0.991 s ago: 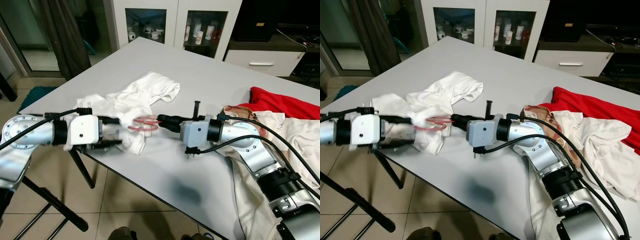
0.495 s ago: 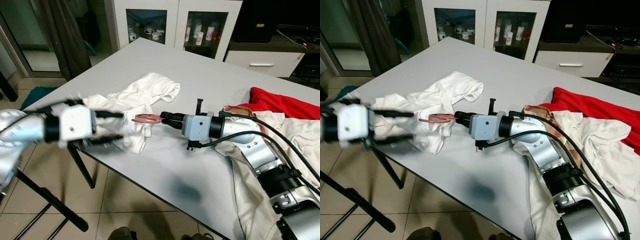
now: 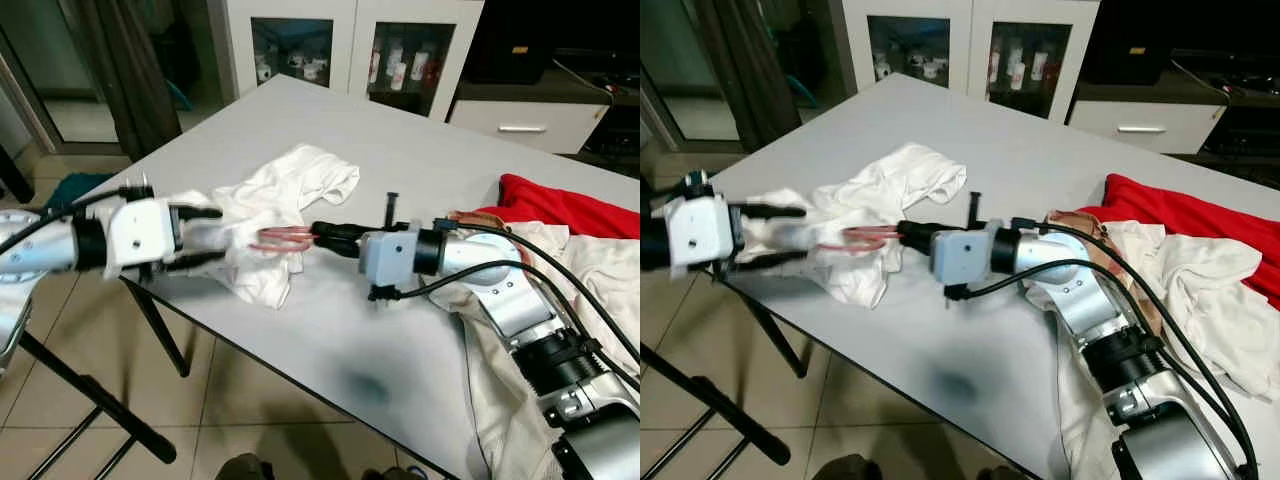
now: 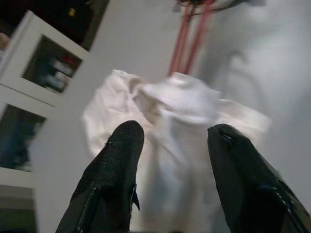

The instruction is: Hang hanger

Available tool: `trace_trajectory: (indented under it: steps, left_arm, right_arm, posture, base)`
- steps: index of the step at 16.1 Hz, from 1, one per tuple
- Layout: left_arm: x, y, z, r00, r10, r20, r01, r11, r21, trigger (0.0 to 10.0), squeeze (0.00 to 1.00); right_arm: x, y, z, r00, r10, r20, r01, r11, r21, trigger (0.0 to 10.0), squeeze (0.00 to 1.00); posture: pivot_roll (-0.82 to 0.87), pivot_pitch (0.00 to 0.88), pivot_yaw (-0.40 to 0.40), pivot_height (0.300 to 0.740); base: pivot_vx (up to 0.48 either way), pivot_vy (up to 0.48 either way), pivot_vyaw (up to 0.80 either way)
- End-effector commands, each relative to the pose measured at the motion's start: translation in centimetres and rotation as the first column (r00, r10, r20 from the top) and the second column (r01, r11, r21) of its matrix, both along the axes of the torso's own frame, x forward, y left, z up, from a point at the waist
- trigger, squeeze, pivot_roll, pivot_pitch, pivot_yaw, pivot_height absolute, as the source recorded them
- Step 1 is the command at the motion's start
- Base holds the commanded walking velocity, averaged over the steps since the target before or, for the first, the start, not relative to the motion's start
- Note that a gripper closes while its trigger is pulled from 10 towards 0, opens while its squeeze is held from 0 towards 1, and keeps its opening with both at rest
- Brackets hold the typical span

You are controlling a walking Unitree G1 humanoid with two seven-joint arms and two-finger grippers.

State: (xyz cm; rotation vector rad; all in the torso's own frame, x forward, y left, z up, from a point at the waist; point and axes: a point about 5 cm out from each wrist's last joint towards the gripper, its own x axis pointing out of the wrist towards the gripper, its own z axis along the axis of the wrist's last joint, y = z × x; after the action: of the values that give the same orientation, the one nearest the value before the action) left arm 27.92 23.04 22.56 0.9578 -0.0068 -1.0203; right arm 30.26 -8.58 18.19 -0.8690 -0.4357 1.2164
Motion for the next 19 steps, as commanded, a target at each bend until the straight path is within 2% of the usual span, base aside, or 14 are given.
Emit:
trace_trajectory:
  steps: [1, 4, 7, 12, 15, 19]
  left_arm:
    - [0.2, -0.2, 0.2, 1.000, -0.007, 0.024, 0.007, 1.000, -0.002, 10.0, 0.00]
    - [0.7, -0.7, -0.1, 1.000, -0.020, 0.023, 0.020, 1.000, 0.002, 10.0, 0.00]
    - [0.4, -0.7, -0.8, 0.998, -0.040, -0.047, 0.041, 0.999, 0.021, 10.0, 0.00]
    - [0.1, -0.6, 0.1, 0.997, -0.056, -0.050, 0.056, 0.998, 0.013, 10.0, 0.00]
    - [0.2, -0.9, -1.1, 0.994, -0.056, -0.099, 0.058, 0.998, 0.023, 10.0, 0.00]
    - [0.4, -1.3, -1.9, 0.992, -0.048, -0.120, 0.054, 0.998, 0.043, 10.0, 0.00]
  right_arm:
    - [-0.3, 0.2, 0.1, 1.000, 0.016, -0.004, -0.016, 1.000, 0.002, 10.0, 0.00]
    - [-0.9, 0.7, 0.2, 0.999, 0.044, -0.006, -0.044, 0.999, 0.009, 10.0, 0.00]
    - [-0.5, 0.8, 0.4, 1.000, 0.018, 0.003, -0.018, 1.000, 0.009, 10.0, 0.00]
    - [-0.3, 1.1, 0.6, 1.000, 0.014, 0.010, -0.014, 1.000, 0.012, 10.0, 0.00]
    - [-0.8, 2.0, 1.2, 0.998, 0.056, 0.008, -0.056, 0.997, 0.052, 10.0, 0.00]
    - [-0.8, 1.8, 1.6, 0.999, 0.048, 0.009, -0.049, 0.996, 0.080, 10.0, 0.00]
  posture:
    - [0.07, 0.000, 0.008, 0.740]
    - [0.07, 0.000, 0.008, 0.740]
    - [0.06, 0.000, 0.013, 0.740]
    - [0.08, 0.000, 0.010, 0.740]
    - [0.08, 0.000, 0.012, 0.740]
    - [0.08, 0.000, 0.014, 0.740]
  base:
    - [0.000, 0.000, 0.00]
    - [0.000, 0.000, 0.00]
    - [0.000, 0.000, 0.00]
    - [0.000, 0.000, 0.00]
    - [0.000, 0.000, 0.00]
    - [0.000, 0.000, 0.00]
